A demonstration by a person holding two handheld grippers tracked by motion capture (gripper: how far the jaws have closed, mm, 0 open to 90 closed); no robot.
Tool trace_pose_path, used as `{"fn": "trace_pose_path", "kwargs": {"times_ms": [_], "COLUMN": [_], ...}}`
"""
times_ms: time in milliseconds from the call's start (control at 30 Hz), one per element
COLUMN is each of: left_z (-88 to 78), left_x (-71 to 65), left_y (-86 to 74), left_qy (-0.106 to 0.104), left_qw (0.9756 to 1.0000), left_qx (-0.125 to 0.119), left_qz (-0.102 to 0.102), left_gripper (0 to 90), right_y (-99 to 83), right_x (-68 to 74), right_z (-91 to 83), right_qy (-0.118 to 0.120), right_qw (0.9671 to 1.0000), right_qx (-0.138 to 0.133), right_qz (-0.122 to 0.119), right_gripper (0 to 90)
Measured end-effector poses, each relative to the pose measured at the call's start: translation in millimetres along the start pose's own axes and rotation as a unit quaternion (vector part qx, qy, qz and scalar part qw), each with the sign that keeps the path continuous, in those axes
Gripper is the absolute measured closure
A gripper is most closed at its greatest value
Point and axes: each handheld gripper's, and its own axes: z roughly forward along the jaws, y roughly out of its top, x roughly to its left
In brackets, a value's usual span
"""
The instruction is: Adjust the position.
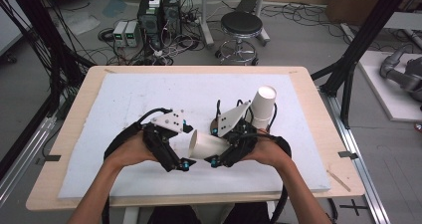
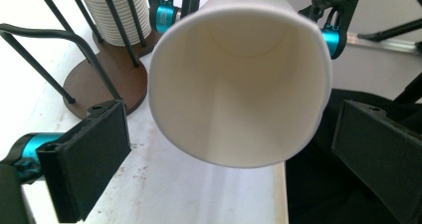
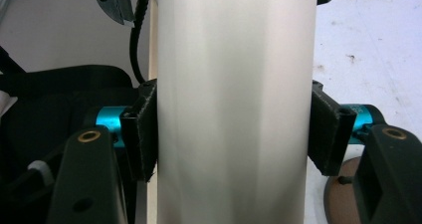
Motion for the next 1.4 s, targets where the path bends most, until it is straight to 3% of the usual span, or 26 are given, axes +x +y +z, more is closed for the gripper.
{"fn": "trace_pose_path", "kwargs": {"times_ms": [367,767,867,1167,1200,1300,1367,1400], "left_z": [2.4,6.2,6.4,12.0,13.2,14.9,15.3,15.3], "left_x": [-1.2,-0.8,-0.8,-2.4,-2.8,-2.9,-2.6,-2.6], "left_y": [-7.1,-19.9,-23.5,-30.1,-32.2,-35.7,-38.5,-38.5], "left_qy": [0.000,-0.008,-0.016,-0.023,-0.024,-0.025,-0.031,-0.031], "left_qw": [0.9996,0.9965,0.9937,0.9901,0.9883,0.9866,0.9834,0.9834], "left_qx": [-0.028,-0.078,-0.103,-0.129,-0.140,-0.151,-0.167,-0.167], "left_qz": [-0.009,-0.029,-0.040,-0.050,-0.055,-0.057,-0.064,-0.064], "left_gripper": [1.7,1.7,1.7,1.7,1.7,1.7,1.7,1.7], "right_y": [-10.7,-26.9,-31.0,-38.6,-39.4,-41.5,-43.0,-43.0], "right_x": [1.2,4.2,4.9,7.1,6.9,7.8,8.3,8.3], "right_z": [-2.7,-2.5,-1.6,-1.3,-1.7,-2.0,-1.9,-1.9], "right_qy": [0.002,0.003,0.004,0.006,0.005,0.005,0.004,0.004], "right_qw": [0.9993,0.9962,0.9954,0.9921,0.9916,0.9906,0.9905,0.9905], "right_qx": [-0.035,-0.082,-0.090,-0.118,-0.123,-0.129,-0.129,-0.129], "right_qz": [0.011,0.031,0.032,0.042,0.042,0.046,0.047,0.047], "right_gripper": [34.4,34.4,34.3,34.3,34.3,34.3,34.3,34.3]}}
